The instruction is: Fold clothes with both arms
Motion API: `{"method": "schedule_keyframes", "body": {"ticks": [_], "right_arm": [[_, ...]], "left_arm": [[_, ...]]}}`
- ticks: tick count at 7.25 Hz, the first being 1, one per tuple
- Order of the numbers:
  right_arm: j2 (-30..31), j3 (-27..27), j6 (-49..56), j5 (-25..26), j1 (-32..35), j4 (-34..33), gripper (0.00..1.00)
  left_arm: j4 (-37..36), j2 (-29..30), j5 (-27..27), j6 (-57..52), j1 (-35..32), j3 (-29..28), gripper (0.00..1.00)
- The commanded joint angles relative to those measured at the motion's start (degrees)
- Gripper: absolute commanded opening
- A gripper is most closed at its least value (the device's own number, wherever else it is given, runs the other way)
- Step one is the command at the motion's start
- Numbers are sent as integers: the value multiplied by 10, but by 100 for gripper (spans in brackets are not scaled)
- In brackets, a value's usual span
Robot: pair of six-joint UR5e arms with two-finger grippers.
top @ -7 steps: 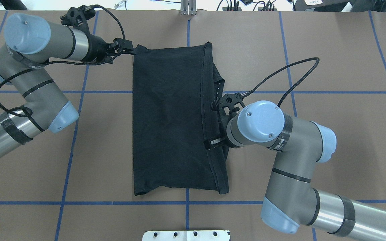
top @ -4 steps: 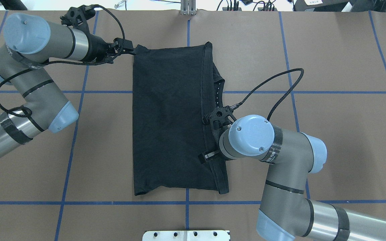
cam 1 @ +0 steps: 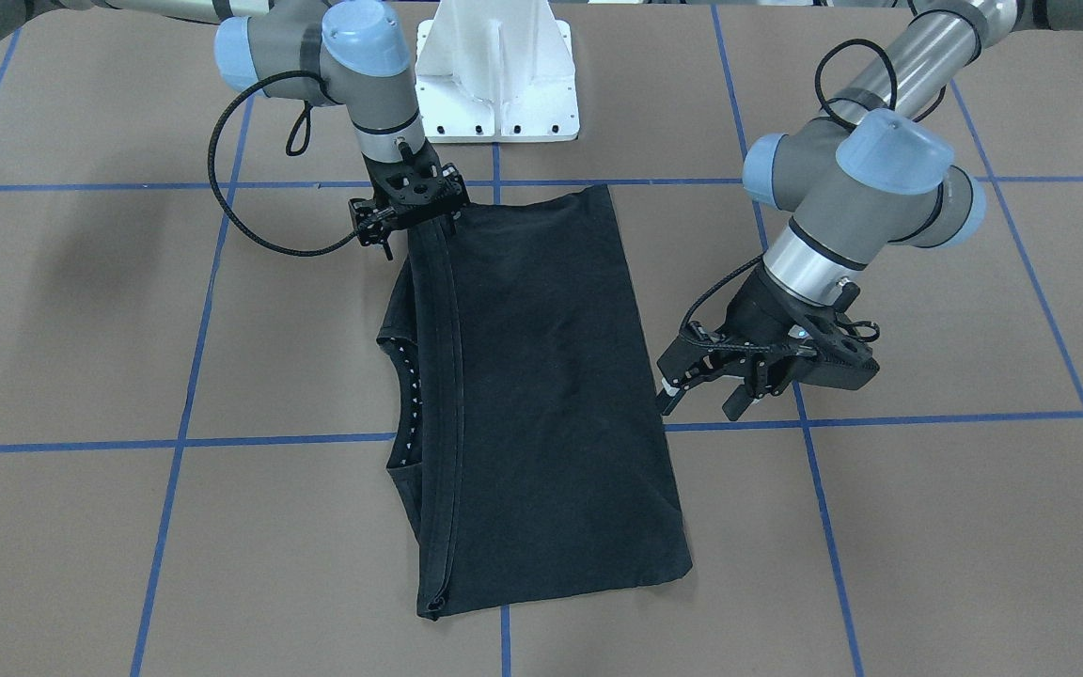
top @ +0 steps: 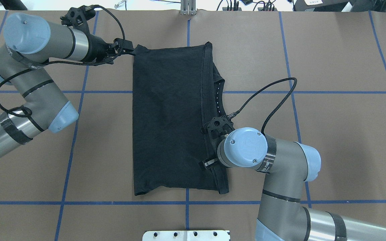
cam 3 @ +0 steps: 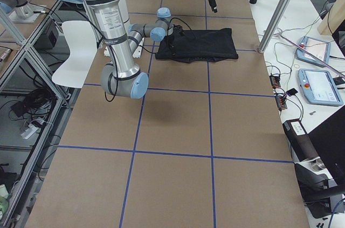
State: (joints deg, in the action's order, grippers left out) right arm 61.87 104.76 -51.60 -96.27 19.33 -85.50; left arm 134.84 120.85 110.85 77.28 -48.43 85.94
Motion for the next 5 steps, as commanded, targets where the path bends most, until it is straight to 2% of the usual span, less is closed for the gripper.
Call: {"method": "schedule_keyframes", "body": {"ticks": [1,5], "right_arm": [[3,-2,-2,2,-8,-1,98],[-2,-8,-2,12,-11,-19,99]], "left_arm": [[1,-1,2,1,0,-2,100],[2,-10,3,-2,2,-1,100]]}}
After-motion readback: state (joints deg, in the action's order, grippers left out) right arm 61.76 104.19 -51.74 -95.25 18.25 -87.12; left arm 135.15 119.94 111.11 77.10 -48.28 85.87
